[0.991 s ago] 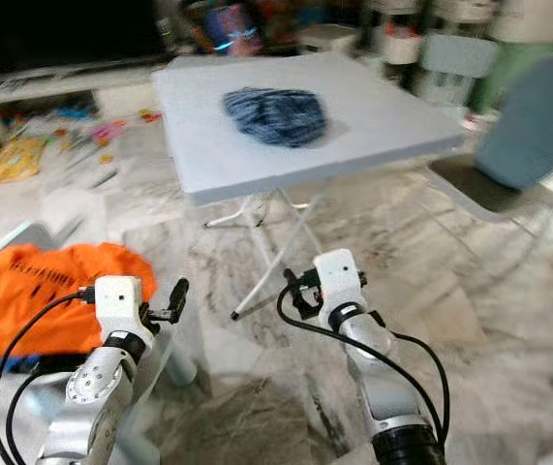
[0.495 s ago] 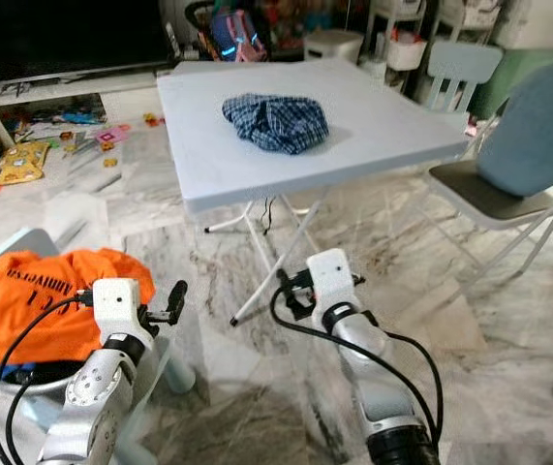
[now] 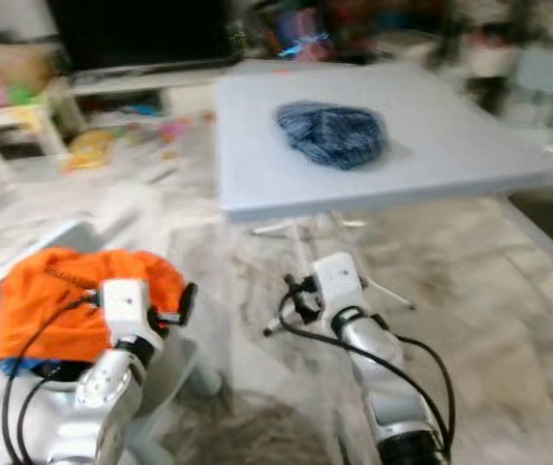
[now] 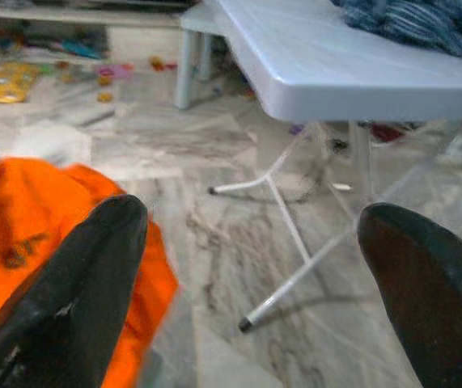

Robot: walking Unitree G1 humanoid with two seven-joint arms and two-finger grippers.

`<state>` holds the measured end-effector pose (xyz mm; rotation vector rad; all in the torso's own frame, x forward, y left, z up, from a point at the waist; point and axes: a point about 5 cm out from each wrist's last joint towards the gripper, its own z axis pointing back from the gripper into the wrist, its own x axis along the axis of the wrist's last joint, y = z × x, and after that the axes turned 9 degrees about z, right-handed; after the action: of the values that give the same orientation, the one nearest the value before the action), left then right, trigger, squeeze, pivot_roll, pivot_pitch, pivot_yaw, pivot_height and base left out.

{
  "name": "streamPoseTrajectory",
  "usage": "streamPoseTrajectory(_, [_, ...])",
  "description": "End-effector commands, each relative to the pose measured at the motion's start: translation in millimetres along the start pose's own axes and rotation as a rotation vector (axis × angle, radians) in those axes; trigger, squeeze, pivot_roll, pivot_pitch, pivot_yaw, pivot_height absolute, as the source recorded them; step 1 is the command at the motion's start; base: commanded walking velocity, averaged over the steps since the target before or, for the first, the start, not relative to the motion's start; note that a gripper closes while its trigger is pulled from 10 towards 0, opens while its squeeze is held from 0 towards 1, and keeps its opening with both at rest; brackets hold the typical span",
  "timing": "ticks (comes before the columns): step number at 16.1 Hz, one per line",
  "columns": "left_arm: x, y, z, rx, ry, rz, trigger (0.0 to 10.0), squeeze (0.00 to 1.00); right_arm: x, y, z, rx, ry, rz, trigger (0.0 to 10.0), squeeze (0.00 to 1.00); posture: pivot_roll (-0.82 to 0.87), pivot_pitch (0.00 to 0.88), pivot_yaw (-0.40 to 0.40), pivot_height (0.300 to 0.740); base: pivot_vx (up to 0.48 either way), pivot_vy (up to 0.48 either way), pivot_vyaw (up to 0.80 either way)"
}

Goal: Hang hanger

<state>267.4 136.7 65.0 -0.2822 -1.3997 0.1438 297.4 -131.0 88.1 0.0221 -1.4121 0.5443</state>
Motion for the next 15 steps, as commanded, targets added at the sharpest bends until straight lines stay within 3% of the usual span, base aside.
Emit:
streamPoseTrajectory(1, [3,7.6,0.3,0.017,-0.002,-0.012,10.0,0.00,10,6.1,-3.9,0.016,-0.032,-0.006,10.0,0.00,-0.10,0.000,-0.003,0.740,0.311,0.000,0.00])
streamPoseTrajectory(6, [-2,5.7,1.2,0.038,0.021,-0.012,10.0,0.00,9,7.4,-2.5,0.026,-0.026,0.002,10.0,0.00,-0.10,0.000,-0.008,0.740,0.240,0.000,0.00])
streamPoseTrajectory(9, [-13,13.9,4.5,0.185,0.082,-0.005,10.0,0.00,9,9.8,-2.6,0.041,-0.025,0.011,10.0,0.00,-0.10,0.000,-0.015,0.740,0.000,0.000,0.00])
streamPoseTrajectory(12, [-24,25.4,15.5,0.295,0.124,0.069,10.0,0.00,9,10.2,-1.9,0.055,-0.019,0.022,10.0,0.00,-0.10,0.000,-0.026,0.740,0.000,0.000,0.00])
streamPoseTrajectory(15, [-29,36.2,17.1,0.412,0.166,0.204,10.0,0.00,11,8.8,-2.6,0.085,-0.026,0.063,10.0,0.00,-0.10,0.000,-0.034,0.740,0.000,0.000,0.00])
